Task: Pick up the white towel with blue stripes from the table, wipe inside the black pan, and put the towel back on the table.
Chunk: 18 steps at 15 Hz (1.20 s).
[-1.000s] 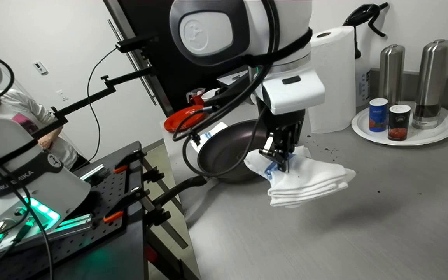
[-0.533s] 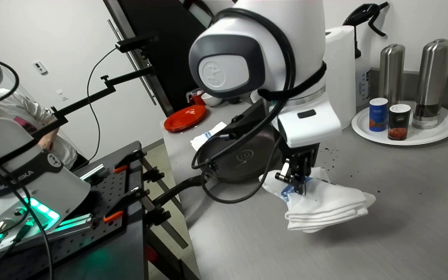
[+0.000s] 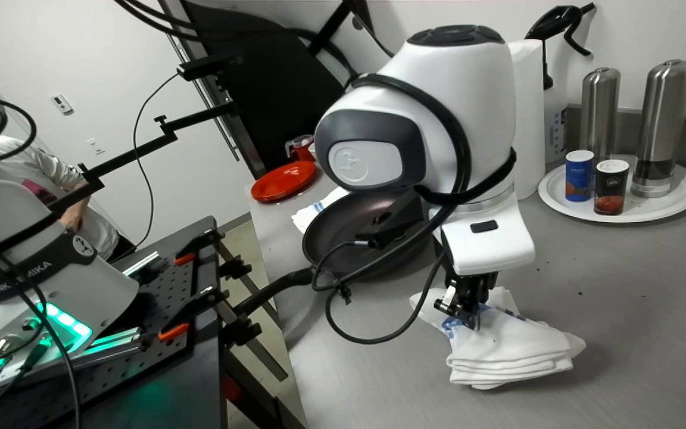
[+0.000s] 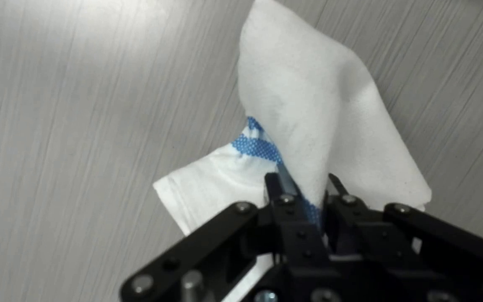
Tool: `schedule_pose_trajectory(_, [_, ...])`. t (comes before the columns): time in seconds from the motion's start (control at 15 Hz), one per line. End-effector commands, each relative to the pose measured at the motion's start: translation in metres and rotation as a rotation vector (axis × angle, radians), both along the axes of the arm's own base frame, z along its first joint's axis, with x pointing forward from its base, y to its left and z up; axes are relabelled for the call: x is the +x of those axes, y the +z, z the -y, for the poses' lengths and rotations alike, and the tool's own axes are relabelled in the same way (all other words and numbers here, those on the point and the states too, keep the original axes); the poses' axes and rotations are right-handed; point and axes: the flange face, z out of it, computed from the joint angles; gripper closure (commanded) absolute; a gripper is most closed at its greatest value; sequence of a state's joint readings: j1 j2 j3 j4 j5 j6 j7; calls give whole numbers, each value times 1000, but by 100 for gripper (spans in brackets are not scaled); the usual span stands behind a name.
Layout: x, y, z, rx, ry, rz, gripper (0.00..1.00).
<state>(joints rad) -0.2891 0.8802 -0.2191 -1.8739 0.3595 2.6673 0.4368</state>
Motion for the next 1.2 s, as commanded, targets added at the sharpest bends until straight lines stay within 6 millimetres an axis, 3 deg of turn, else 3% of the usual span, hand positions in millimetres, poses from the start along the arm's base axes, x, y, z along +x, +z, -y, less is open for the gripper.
schedule_pose_trajectory(0.0, [10, -11, 2, 9, -27, 11, 97])
schedule_pose_trajectory(0.8, [11, -28, -25, 47, 2, -23, 97])
schedule_pose_trajectory(0.93, [10, -26, -30, 50, 23, -34, 60])
schedule_pose_trajectory(1.13, [7, -18, -42, 59, 67, -39, 39])
